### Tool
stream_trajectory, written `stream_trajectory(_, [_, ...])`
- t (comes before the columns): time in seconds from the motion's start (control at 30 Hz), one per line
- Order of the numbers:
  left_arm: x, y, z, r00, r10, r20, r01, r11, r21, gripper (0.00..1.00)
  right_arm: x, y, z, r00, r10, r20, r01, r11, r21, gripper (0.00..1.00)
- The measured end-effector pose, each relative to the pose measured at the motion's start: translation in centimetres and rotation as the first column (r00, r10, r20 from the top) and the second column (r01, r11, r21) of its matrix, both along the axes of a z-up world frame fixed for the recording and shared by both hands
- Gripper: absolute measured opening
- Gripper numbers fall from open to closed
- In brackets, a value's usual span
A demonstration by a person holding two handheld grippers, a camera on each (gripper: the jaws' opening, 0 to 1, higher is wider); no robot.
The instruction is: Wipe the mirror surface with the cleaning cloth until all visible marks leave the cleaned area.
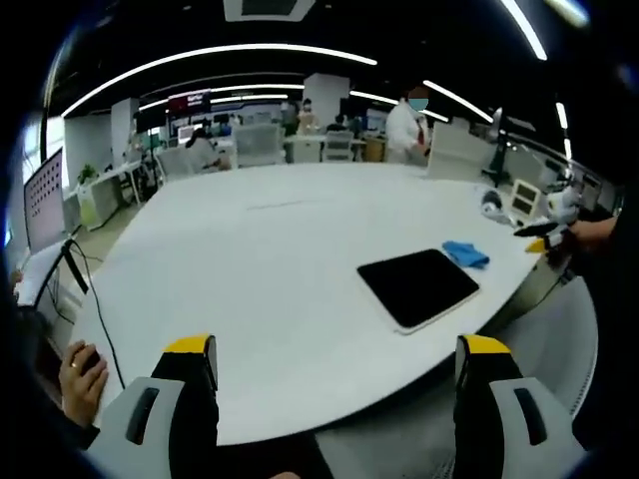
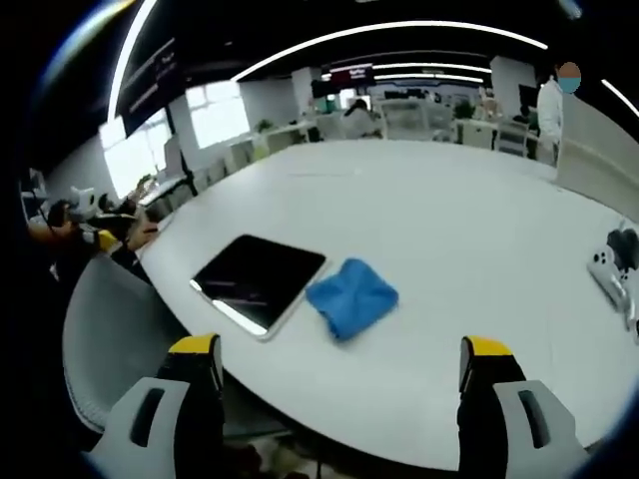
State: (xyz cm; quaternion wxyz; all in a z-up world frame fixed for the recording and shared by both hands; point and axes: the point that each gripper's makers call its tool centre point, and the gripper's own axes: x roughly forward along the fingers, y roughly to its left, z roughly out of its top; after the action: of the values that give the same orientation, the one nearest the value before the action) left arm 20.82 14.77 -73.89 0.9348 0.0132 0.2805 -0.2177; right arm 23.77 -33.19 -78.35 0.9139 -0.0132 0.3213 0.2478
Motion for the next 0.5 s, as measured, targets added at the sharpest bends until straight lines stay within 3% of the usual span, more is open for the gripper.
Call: stream_trajectory(0.5, [0.9,-1.2,0.8,0.999,-0.038,0.017,0.038,0.999,0.003,0.99,-1.3,0.3,-0.8,1.000,0.012,-0.019,-0.013,1.000,-0.024,0.94])
